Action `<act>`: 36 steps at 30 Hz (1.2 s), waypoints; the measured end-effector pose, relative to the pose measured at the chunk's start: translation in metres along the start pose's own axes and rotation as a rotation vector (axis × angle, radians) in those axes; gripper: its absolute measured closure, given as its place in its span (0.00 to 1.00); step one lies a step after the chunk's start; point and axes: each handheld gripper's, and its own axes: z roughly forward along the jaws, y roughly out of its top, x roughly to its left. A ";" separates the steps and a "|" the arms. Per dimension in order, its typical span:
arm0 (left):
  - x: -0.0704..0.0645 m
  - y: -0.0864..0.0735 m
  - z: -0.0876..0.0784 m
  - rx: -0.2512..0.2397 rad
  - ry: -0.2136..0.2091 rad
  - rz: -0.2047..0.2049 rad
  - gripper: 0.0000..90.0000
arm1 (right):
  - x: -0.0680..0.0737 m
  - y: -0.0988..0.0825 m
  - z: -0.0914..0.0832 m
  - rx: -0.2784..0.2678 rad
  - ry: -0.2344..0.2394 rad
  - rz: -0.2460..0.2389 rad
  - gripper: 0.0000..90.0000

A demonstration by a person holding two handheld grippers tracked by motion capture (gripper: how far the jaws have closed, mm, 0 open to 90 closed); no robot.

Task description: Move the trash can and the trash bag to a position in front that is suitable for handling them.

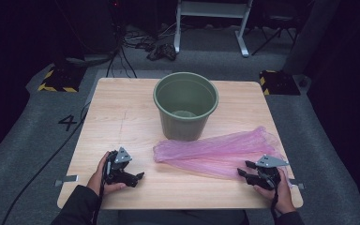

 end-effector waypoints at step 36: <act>-0.001 0.005 0.004 0.002 0.000 0.004 0.00 | 0.002 -0.008 -0.017 -0.001 -0.076 0.037 0.73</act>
